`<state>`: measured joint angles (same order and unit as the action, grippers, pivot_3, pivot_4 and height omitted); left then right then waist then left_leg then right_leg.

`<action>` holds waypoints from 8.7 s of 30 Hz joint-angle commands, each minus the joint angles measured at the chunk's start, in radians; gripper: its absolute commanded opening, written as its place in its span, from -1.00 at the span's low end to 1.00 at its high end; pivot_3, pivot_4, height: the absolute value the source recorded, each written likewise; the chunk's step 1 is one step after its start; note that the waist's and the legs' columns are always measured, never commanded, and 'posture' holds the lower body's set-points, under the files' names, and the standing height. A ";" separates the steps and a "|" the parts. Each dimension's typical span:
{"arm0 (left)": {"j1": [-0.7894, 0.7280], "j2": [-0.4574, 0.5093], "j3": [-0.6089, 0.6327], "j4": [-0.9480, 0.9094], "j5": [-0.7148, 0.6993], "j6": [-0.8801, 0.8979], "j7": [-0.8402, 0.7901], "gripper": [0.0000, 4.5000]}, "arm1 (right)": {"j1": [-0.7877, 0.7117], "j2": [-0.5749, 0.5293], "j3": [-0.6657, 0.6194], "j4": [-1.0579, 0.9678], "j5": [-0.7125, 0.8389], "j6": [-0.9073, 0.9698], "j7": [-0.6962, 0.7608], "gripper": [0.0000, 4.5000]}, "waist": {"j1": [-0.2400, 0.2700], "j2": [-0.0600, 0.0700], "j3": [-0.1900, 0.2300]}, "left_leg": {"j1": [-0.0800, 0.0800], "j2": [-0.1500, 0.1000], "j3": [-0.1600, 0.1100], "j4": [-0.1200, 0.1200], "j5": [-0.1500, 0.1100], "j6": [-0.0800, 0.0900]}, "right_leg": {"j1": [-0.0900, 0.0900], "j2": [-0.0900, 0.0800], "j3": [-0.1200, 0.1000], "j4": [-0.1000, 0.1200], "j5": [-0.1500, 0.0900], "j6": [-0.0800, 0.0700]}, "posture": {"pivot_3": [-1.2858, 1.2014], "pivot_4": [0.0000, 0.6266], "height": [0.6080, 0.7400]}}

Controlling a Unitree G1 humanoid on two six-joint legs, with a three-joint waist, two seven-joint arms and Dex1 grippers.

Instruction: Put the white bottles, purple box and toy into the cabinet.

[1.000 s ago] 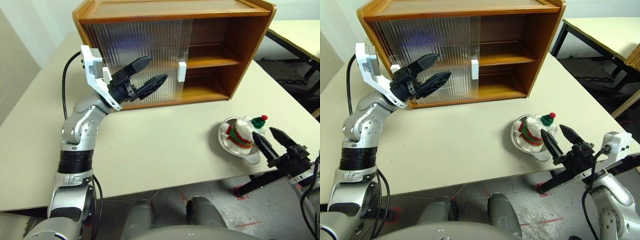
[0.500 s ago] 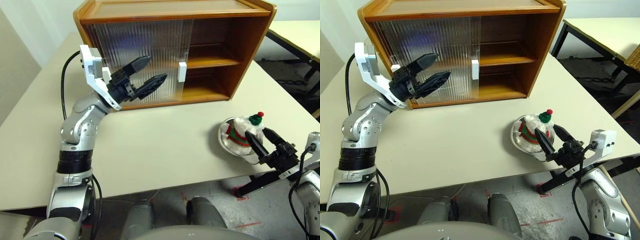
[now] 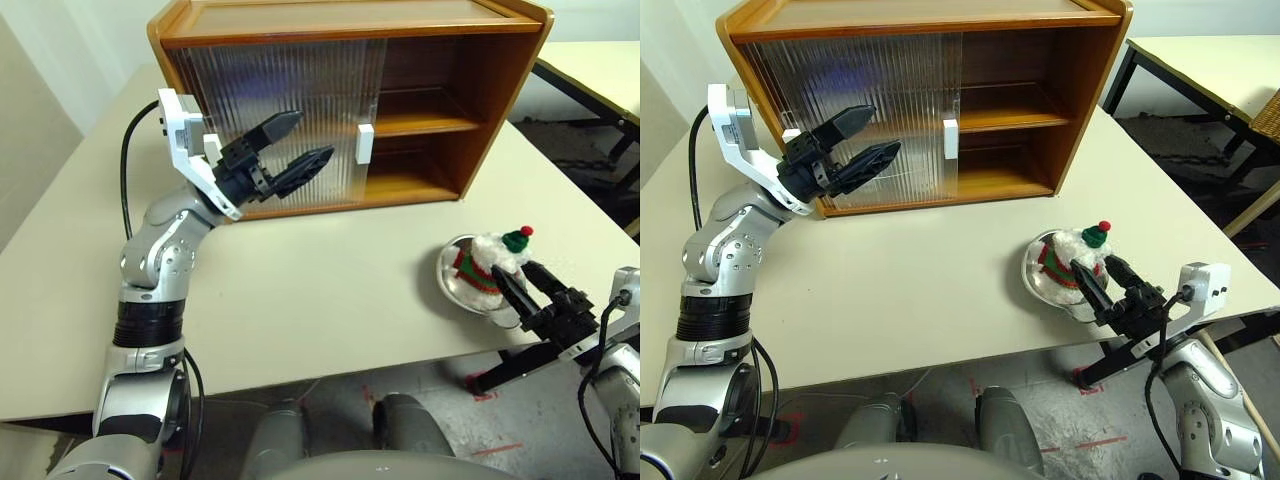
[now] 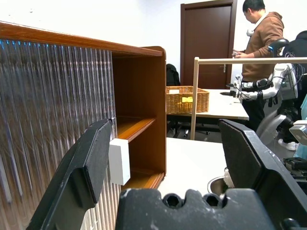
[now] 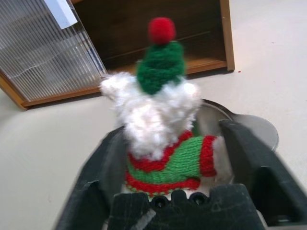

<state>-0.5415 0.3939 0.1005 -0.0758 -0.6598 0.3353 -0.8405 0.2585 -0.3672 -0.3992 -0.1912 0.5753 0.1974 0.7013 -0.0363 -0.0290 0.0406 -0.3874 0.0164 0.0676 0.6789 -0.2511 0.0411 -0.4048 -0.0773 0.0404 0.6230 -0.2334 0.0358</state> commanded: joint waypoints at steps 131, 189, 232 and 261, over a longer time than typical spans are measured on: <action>0.089 -0.011 0.004 -0.128 -0.005 0.022 0.091 1.00 | -0.968 -0.153 0.157 0.514 -0.228 -0.036 0.071 0.99 | 0.028 0.001 0.000 | -0.001 0.004 -0.001 -0.002 0.002 0.004 | -0.003 0.006 0.003 0.001 0.005 -0.007 | 0.07 -1.00 1.00; 0.063 -0.016 -0.002 -0.093 -0.011 0.052 0.036 1.00 | -0.002 -0.229 -0.346 0.253 1.166 0.999 -0.323 0.99 | -0.002 0.000 0.001 | 0.000 0.002 0.002 0.000 0.001 0.002 | -0.001 0.007 0.008 -0.005 0.000 -0.006 | 0.02 -1.00 1.00; 0.066 0.009 0.024 -0.126 -0.017 0.083 0.055 1.00 | 0.034 -0.198 -0.160 0.247 0.901 1.010 -0.117 0.99 | 0.004 -0.002 0.001 | -0.001 0.002 0.001 0.000 0.000 0.000 | -0.001 0.007 0.008 -0.006 -0.001 -0.007 | 0.05 -1.00 1.00; 0.057 0.006 0.022 -0.123 -0.014 0.080 0.058 1.00 | 0.010 -0.187 -0.156 0.260 0.854 1.005 -0.087 0.99 | 0.004 -0.003 0.002 | -0.001 0.002 0.001 0.000 0.000 0.000 | -0.001 0.007 0.008 -0.006 -0.001 -0.007 | 0.05 -1.00 1.00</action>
<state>-0.4825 0.3964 0.1202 -0.1854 -0.6682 0.4114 -0.7873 0.2701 -0.5581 -0.5613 0.0583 1.4401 1.2012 0.6077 -0.0325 -0.0322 0.0424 -0.3885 0.0187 0.0690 0.6791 -0.2513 0.0409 -0.4056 -0.0705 0.0485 0.6168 -0.2340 0.0291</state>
